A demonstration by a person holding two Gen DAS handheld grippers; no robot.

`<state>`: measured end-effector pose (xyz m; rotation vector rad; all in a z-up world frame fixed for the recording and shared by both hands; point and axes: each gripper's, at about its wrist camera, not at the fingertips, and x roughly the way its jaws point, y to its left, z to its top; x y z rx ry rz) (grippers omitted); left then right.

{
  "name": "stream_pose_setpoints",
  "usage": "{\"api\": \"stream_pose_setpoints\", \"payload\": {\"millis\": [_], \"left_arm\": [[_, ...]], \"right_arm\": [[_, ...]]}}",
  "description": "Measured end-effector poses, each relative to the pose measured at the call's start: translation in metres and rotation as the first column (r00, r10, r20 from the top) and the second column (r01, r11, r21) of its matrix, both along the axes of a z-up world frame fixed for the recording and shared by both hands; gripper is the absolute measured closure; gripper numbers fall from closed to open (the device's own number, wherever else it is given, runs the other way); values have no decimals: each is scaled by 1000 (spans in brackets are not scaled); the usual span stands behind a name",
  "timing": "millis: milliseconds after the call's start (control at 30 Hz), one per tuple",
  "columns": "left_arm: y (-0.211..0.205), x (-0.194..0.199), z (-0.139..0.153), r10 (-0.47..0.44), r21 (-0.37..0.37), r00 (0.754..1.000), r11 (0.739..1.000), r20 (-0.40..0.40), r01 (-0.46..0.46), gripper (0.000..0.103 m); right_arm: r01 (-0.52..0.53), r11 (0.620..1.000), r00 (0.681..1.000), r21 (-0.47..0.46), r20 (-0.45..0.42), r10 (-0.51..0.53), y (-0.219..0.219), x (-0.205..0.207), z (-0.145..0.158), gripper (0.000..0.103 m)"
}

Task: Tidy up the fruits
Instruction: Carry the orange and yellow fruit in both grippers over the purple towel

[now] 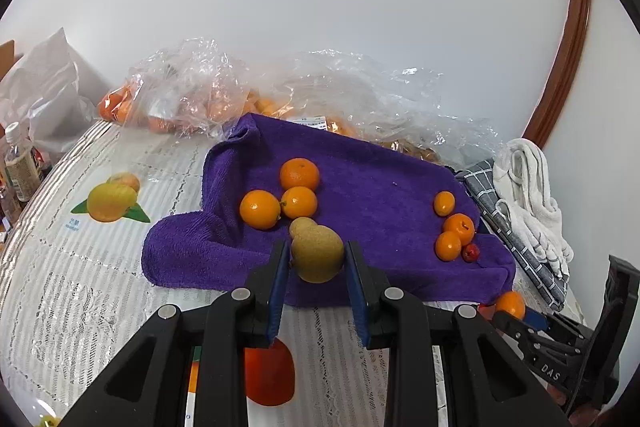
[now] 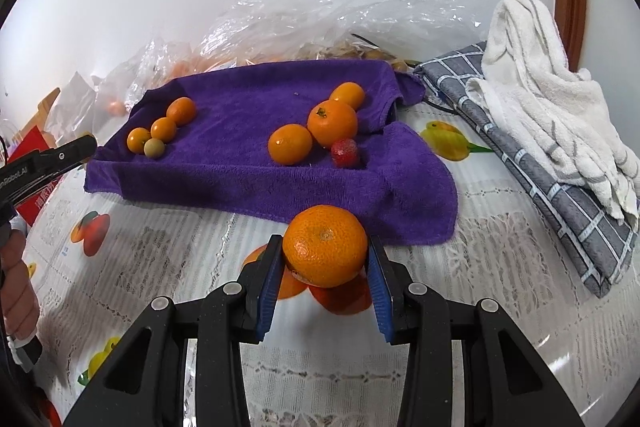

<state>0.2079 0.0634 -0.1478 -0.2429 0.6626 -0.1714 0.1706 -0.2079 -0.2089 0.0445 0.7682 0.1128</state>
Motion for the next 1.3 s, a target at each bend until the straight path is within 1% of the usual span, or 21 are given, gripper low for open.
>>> {"api": "stream_pose_setpoints", "payload": {"millis": [167,300,367,567,667,800,867,967,1100,1200,1233,1300], "left_arm": [[3,-2,-1,5,-14,1000,1000,6,-5,76],[4,0,-6,3,-23,1000,1000,-4,-3,76],[7,1,-9,3,-40,1000,999,-12,-3,76],[18,4,-8,43,-41,999,998,-26,-44,76],[25,10,-3,46,-64,998,997,-48,-49,76],[30,20,11,52,-30,998,998,-45,-54,76],[34,29,19,62,-3,996,998,-56,-62,76],[40,38,25,67,-4,996,998,-66,-67,76],[46,48,25,67,14,994,998,-83,-66,76],[46,57,20,65,25,993,998,-102,-63,76],[47,59,18,64,24,992,998,-106,-61,76],[46,65,14,60,25,991,998,-120,-57,76]], "right_arm": [[9,1000,1000,17,-5,-9,-3,-6,5,63],[1,1000,1000,23,16,-2,-4,-9,18,63],[-7,1000,1000,23,25,6,-4,-9,24,63],[-41,999,999,-1,36,41,-3,5,39,63],[-58,998,997,-6,47,58,-4,20,49,63],[-72,997,996,-19,57,73,-3,47,59,63],[-85,996,995,-30,59,86,-1,64,64,63],[-104,993,993,-48,49,106,5,93,65,63],[-129,990,991,-65,18,130,14,128,55,63],[-147,987,989,-63,-35,145,22,152,40,63],[-158,985,987,-71,-55,154,26,160,34,63],[-167,981,985,-97,-69,160,33,167,27,63]]}}
